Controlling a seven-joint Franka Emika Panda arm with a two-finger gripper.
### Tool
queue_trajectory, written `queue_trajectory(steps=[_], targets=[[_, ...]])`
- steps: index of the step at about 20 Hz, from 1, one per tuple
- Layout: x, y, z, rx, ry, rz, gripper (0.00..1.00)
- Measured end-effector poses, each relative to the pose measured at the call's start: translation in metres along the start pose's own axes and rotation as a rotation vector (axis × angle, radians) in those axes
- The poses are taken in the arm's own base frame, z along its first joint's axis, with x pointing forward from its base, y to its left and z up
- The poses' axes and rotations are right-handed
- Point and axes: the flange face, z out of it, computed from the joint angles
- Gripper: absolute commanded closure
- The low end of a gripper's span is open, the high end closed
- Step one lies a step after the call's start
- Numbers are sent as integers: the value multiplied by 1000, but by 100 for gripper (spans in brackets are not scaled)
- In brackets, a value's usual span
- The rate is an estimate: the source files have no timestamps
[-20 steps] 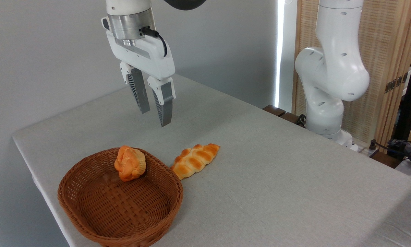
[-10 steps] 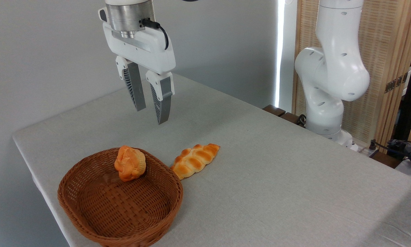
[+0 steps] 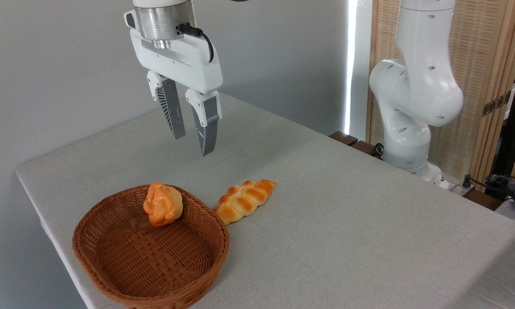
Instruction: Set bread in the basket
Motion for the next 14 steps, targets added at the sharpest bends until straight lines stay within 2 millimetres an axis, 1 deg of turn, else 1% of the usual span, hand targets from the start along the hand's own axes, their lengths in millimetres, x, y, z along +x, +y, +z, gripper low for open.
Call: queue_trajectory(steps=[4,7,11,14], targets=[[-4,-4,1,-2,-2,-9,0],[-11,-2,10,0,7,-11,0],[-35,8,29,-3,3,-12,0],[-57,15,52,13,-23,-4,0]])
